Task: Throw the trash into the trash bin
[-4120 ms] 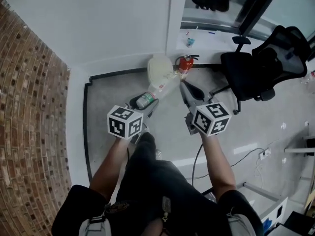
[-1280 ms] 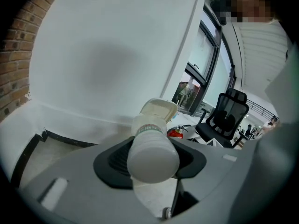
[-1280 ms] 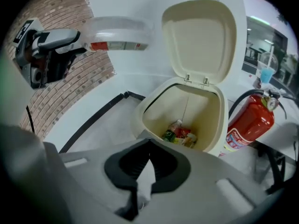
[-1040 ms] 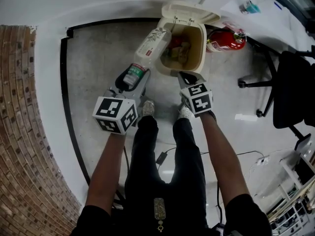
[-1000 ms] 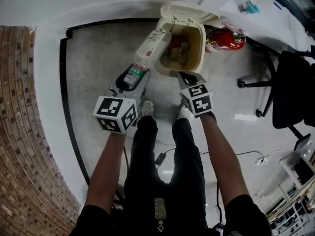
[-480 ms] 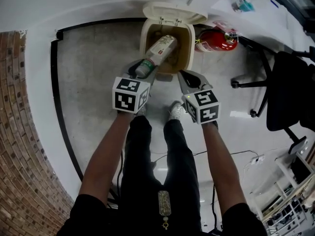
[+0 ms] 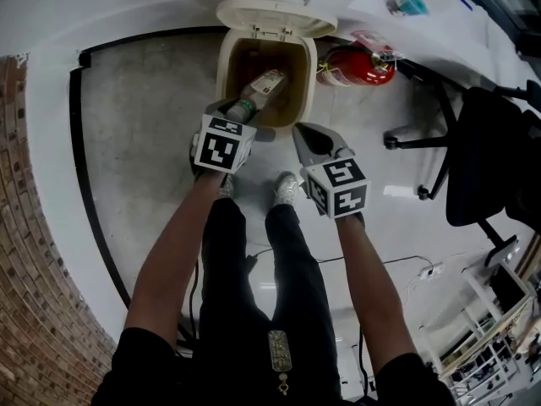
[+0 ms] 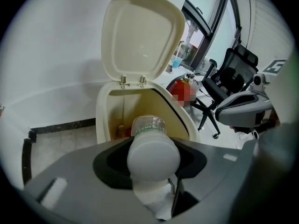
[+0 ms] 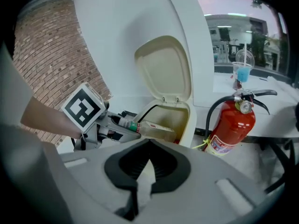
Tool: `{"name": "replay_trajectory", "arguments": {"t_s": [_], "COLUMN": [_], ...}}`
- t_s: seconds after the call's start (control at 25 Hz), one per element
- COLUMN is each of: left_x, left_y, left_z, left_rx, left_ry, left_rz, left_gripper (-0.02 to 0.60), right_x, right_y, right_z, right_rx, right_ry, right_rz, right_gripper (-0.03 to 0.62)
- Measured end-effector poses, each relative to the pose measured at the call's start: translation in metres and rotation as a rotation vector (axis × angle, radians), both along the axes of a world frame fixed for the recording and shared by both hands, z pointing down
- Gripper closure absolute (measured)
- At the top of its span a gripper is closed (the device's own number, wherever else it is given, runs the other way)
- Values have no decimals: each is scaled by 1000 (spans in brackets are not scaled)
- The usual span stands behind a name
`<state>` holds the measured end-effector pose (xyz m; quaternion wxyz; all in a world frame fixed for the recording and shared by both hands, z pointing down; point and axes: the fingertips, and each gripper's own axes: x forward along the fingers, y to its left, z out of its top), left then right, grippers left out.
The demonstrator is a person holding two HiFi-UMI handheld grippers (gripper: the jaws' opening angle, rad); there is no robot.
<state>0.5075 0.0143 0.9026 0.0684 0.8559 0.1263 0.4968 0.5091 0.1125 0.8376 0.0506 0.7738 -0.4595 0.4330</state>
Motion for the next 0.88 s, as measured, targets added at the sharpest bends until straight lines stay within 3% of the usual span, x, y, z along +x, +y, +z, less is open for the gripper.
{"name": "replay_trajectory", "arguments": {"t_s": [0.4, 0.72, 0.8, 0.88], "left_x": [-1, 16, 25, 36], "left_y": [5, -7, -13, -22], "left_z": [8, -27, -44, -63], "left_rx": [8, -1, 16, 33], "left_ry": [-19, 63, 107, 160], "left_rz": [22, 34, 43, 43], "left_gripper": [328, 335, 416, 566], "right_x": [1, 27, 46, 69], "right_y": [14, 10, 7, 3], "right_z": [6, -12, -25, -44], "right_rx": [-8, 20, 39, 65], "right_ry": [-12, 21, 52, 96], "right_rz": [23, 77, 104, 132], "right_gripper": [591, 591, 591, 591]}}
